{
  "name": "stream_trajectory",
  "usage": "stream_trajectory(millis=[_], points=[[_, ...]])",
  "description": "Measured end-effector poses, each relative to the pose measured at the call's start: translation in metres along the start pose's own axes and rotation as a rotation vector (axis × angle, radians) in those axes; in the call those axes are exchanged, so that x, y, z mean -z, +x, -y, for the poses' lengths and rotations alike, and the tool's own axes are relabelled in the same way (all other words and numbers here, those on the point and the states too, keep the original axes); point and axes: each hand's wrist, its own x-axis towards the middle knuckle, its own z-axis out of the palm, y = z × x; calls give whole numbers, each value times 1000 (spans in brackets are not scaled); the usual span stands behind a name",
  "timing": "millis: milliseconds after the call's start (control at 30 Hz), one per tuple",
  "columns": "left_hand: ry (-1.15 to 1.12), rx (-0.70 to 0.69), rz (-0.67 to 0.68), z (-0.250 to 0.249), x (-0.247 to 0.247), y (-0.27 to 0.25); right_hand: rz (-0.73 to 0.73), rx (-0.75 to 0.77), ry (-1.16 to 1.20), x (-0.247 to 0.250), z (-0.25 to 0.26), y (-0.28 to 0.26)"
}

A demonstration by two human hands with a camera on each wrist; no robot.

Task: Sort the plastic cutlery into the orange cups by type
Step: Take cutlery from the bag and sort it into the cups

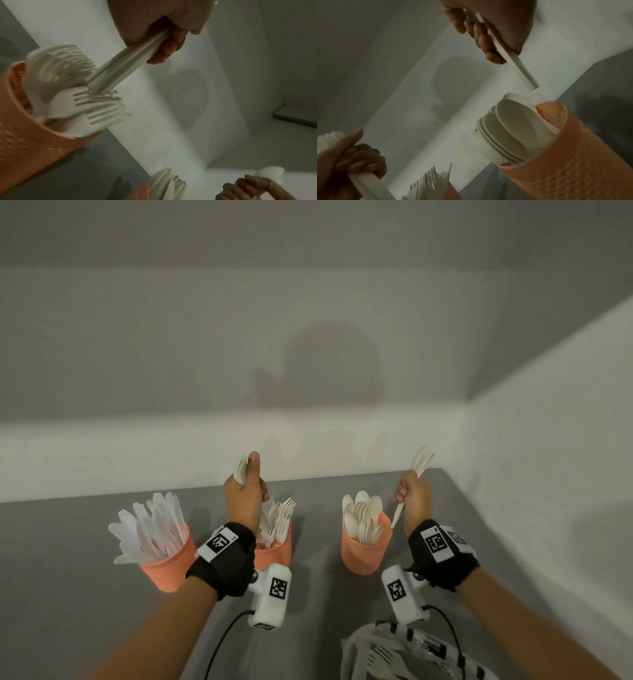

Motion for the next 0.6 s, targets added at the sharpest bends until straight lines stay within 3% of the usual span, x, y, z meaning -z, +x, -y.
stream_trajectory(millis=[100,233,367,500,600], points=[[23,-55,-30,7,3,2,8,-2,-32,-4,-11,1],[40,-20,-65,15,11,7,40,-57,7,-6,-25,4],[96,-46,-37,26,9,-2,41,-63,-116,-8,-42,1],[353,-207,39,50,16,0,77,-42,-332,-3,-53,0],[541,-255,58,65,24,6,47,7,-437,1,-52,-1]])
